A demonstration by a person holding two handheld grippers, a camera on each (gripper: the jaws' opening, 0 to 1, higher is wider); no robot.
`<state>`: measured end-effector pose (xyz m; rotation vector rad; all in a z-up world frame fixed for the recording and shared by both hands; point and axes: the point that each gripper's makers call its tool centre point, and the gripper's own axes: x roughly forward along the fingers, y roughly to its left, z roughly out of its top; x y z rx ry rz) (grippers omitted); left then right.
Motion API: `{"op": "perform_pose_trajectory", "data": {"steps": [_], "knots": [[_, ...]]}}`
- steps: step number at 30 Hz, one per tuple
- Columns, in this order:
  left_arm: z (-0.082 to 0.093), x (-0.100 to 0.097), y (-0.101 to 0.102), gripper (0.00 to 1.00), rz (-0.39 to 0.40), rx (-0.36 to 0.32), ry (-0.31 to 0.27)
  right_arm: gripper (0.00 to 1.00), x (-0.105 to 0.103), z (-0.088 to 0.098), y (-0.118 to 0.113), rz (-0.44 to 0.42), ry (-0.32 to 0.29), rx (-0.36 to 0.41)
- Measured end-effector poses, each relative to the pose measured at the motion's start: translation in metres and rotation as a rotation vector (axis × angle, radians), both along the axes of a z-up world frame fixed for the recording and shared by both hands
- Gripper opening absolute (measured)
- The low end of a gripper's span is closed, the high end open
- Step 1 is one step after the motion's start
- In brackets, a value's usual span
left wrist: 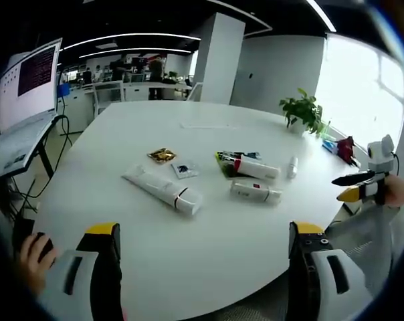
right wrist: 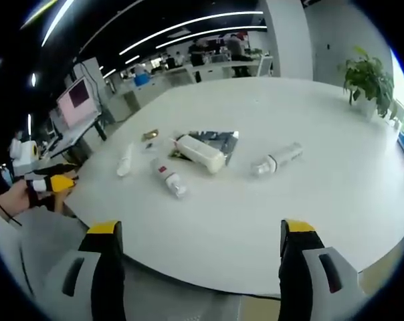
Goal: Arrange the skincare products in the storage area until every visible bottle or jar stands upright without overlapping.
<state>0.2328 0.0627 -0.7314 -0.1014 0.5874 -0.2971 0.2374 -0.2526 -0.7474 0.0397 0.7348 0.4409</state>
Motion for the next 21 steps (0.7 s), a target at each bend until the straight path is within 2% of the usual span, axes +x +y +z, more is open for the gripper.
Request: {"op": "perform_pose_trajectory", "data": {"steps": [21], "knots": [[0.002,0.0,-0.001,0.97,-0.005,0.004,-0.011,0.99,-0.001,-0.003,0.013,0.046,0.047,0.003]]}}
